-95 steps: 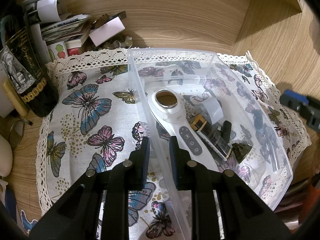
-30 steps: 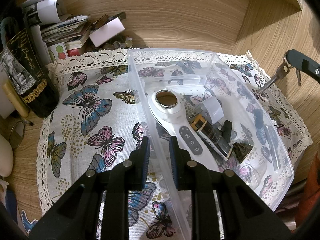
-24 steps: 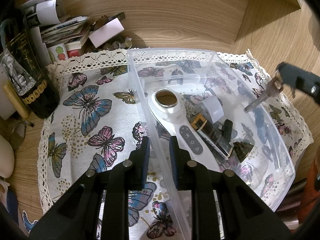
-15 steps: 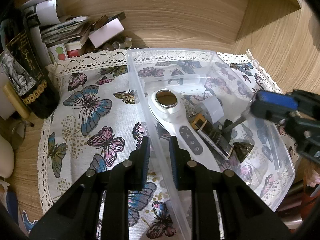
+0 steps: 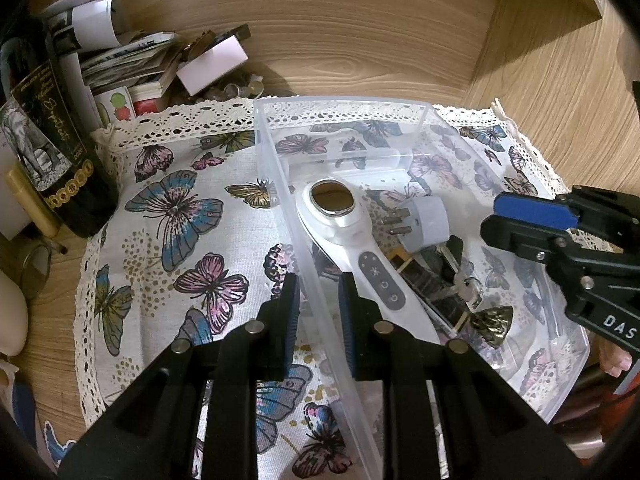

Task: Organize rigid objects
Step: 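Lower the keys into the clear box with the right tool and release, then grasp the silver cylinder on the cloth with the right tool and lift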

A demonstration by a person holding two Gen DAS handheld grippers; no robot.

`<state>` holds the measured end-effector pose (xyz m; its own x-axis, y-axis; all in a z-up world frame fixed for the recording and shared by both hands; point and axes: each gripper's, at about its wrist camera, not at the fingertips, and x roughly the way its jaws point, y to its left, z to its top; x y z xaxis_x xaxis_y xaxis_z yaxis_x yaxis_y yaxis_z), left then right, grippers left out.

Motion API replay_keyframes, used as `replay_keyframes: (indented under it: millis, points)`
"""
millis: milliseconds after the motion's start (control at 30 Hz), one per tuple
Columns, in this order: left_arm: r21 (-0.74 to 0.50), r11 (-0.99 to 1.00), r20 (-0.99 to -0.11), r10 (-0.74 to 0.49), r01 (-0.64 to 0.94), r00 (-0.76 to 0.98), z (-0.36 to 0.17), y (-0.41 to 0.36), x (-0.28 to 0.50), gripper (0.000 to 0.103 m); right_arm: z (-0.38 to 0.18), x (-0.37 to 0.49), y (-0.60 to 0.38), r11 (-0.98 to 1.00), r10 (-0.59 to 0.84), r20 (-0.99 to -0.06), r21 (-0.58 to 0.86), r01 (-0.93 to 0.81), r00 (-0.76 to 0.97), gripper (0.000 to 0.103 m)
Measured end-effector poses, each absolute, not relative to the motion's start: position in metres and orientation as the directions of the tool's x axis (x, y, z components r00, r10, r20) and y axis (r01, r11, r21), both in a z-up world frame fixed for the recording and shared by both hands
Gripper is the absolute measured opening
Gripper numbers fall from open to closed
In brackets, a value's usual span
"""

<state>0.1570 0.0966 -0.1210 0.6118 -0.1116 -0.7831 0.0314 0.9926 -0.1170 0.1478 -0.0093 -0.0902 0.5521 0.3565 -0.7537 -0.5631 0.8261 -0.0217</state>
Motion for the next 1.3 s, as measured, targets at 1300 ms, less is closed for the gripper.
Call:
replay_keyframes:
  millis: [1300]
  points:
    - [-0.125,0.992,-0.782,-0.118,0.032,0.612,-0.121,0.099,0.156,0.019,-0.155,0.108,-0.132,0.992,0.080,-0.806,0.008,-0.125,0.587,0.041]
